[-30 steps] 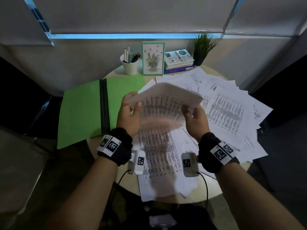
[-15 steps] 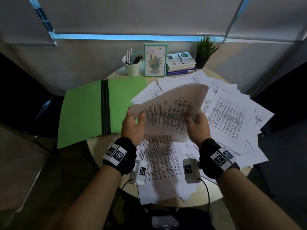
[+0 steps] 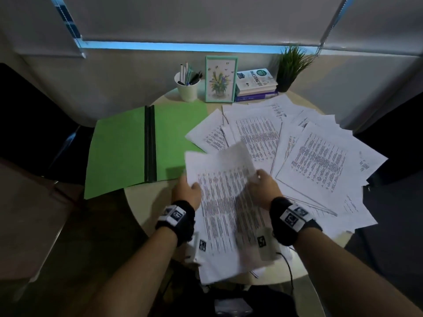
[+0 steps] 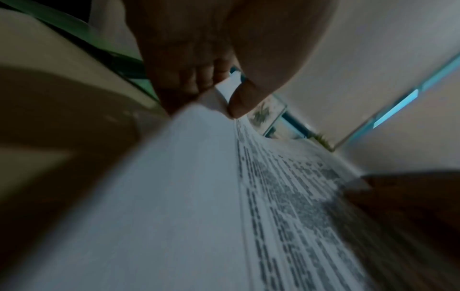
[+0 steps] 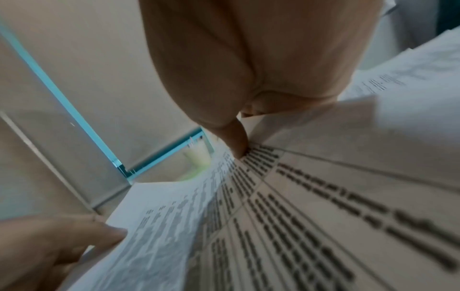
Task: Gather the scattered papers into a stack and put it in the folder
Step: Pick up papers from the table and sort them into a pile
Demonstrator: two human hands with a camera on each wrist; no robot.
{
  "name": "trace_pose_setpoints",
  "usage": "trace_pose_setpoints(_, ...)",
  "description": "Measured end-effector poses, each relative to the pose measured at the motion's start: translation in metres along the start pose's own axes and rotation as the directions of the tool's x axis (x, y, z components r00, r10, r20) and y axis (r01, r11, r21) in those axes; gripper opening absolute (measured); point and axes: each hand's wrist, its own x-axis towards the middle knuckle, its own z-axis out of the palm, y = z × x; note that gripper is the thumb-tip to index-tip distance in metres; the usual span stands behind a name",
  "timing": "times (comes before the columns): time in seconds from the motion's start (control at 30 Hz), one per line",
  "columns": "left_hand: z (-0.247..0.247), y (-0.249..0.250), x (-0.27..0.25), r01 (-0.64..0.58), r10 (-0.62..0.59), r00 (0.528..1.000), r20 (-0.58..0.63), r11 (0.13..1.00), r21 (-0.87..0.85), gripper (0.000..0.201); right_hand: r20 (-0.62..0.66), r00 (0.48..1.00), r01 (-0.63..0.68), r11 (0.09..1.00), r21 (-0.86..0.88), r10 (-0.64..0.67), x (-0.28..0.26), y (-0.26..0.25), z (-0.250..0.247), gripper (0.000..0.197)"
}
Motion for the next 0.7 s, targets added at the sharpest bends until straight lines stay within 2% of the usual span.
trace_pose_setpoints(0.07, 0.008, -0.021, -0.013, 0.046, -0.047, 0.999, 0.003, 0.976, 0.215, 0.027, 0.022, 0.993, -0.112, 0.992, -0.061, 0.113, -0.006, 0.02, 0.021, 0.024)
trace_pose_setpoints(0.1, 0.011, -0.028, -0.018, 0.041, -0.04, 0.999, -0.011, 0.93, 0.365, 0.029, 0.015, 0.987, -0.159, 0.984, -0.083, 0.16, -0.008, 0.028, 0.03, 0.027)
trace_pose_setpoints(0.13, 0.012, -0.033, -0.024, 0.036, -0.034, 0.999, -0.014, 0.873, 0.486, 0.036, 0.001, 0.981, -0.191, 0.971, -0.142, 0.193, -0.01, 0.034, 0.039, 0.031)
trace_pose_setpoints(0.2, 0.017, -0.035, -0.033, 0.039, -0.039, 0.999, -0.012, 0.829, 0.558, 0.057, -0.045, 0.968, -0.248, 0.924, -0.291, 0.245, -0.016, 0.039, 0.049, 0.04)
trace_pose_setpoints(0.23, 0.021, -0.035, -0.036, 0.066, -0.066, 0.998, -0.018, 0.854, 0.516, 0.067, -0.056, 0.964, -0.264, 0.914, -0.309, 0.259, -0.018, 0.038, 0.053, 0.043)
trace_pose_setpoints(0.33, 0.028, -0.023, -0.039, 0.208, -0.201, 0.978, -0.054, 0.951, 0.23, 0.083, -0.036, 0.967, -0.251, 0.931, -0.265, 0.25, -0.016, 0.029, 0.058, 0.051)
trace_pose_setpoints(0.47, 0.03, -0.014, -0.034, 0.267, -0.266, 0.964, -0.029, 0.964, 0.023, 0.087, -0.002, 0.951, -0.31, 0.948, -0.074, 0.31, -0.001, 0.027, 0.057, 0.062)
trace_pose_setpoints(0.53, 0.029, -0.015, -0.037, 0.273, -0.273, 0.962, 0.008, 0.962, 0.002, 0.078, 0.017, 0.949, -0.313, 0.949, -0.045, 0.314, 0.005, 0.03, 0.054, 0.058)
trace_pose_setpoints(0.63, 0.023, -0.015, -0.04, 0.182, -0.186, 0.982, -0.028, 0.977, -0.111, 0.043, 0.078, 0.988, -0.134, 0.991, -0.004, 0.134, 0.009, 0.028, 0.042, 0.028)
trace_pose_setpoints(0.7, 0.016, -0.006, -0.044, 0.096, -0.117, 0.988, -0.096, 0.975, -0.202, 0.042, 0.098, 0.995, 0.014, 0.991, 0.131, -0.027, 0.008, 0.019, 0.025, 0.022)
